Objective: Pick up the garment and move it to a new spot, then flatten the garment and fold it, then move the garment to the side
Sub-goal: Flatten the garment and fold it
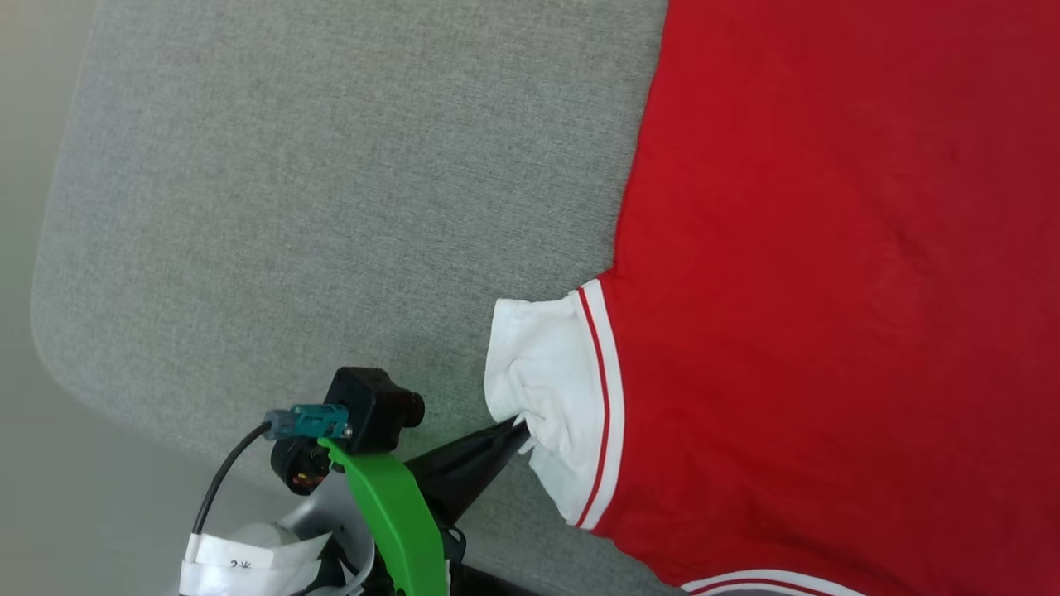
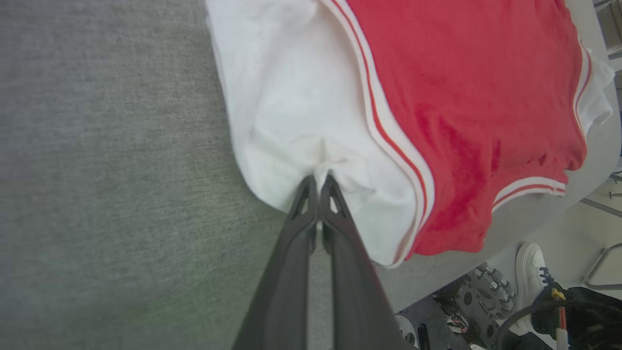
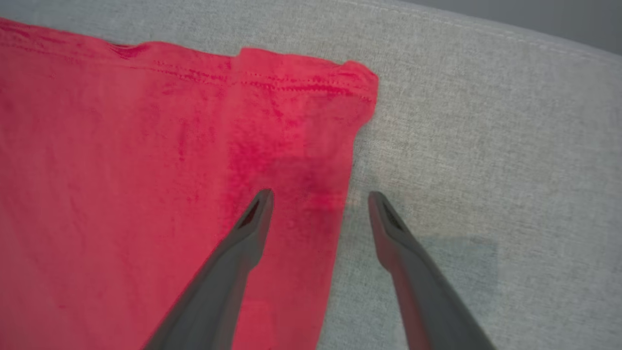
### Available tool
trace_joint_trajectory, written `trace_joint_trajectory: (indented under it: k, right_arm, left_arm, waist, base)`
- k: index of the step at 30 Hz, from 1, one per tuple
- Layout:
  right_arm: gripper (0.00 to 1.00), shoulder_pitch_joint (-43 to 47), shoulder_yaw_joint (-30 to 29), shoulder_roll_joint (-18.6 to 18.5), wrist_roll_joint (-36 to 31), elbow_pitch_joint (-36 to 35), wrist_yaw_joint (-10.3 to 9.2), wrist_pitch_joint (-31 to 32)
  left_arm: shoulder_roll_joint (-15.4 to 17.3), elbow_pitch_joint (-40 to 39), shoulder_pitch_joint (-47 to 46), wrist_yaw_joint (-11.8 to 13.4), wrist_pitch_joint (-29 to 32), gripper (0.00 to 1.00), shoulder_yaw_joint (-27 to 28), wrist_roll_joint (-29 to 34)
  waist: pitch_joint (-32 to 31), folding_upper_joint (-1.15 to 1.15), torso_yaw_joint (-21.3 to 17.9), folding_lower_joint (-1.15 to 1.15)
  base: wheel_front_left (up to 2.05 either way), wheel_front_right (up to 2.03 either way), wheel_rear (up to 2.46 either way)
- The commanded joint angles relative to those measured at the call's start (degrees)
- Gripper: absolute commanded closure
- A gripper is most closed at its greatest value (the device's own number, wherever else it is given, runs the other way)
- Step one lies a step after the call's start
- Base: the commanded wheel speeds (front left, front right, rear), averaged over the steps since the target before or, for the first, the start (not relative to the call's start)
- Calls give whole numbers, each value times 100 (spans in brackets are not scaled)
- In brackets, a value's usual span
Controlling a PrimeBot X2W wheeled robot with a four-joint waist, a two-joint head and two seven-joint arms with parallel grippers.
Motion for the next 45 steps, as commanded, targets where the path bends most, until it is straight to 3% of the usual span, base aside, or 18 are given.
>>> trace_joint_trajectory:
  k: [1,13,14,15,16,30,45]
  right_arm:
    - [0,-145,26,3,-61,88,-5,-59]
    - [0,-269,456,-157,-147,671,-5,-89]
    - [13,-246,462,-164,-133,694,-5,-83]
    - [60,-216,472,-171,-119,715,-5,-81]
    - [100,-191,476,-177,-110,734,-5,-73]
    - [100,257,626,-331,74,811,-5,-380]
    - [100,2001,517,-68,595,926,-5,-1112]
  left_arm:
    - [-48,49,-118,-43,-43,100,-6,49]
    - [-296,468,-270,-136,-387,100,-36,104]
    - [-301,486,-278,-144,-397,100,-41,103]
    - [-308,507,-287,-152,-409,100,-48,102]
    - [-313,521,-292,-159,-418,100,-53,99]
    - [-256,645,-335,-194,-505,100,-28,53]
    - [-30,842,-122,-7,-463,100,36,-5]
  waist:
    - [299,0,312,-1]
    - [466,0,468,-1]
    - [465,0,475,-1]
    - [461,0,485,-1]
    - [457,0,490,-1]
    - [15,0,267,-1]
    - [-1347,0,-639,-1]
  base:
    - [0,0,0]
    - [0,0,0]
    - [0,0,0]
    - [0,0,0]
    - [0,0,0]
    - [0,0,0]
    - [0,0,0]
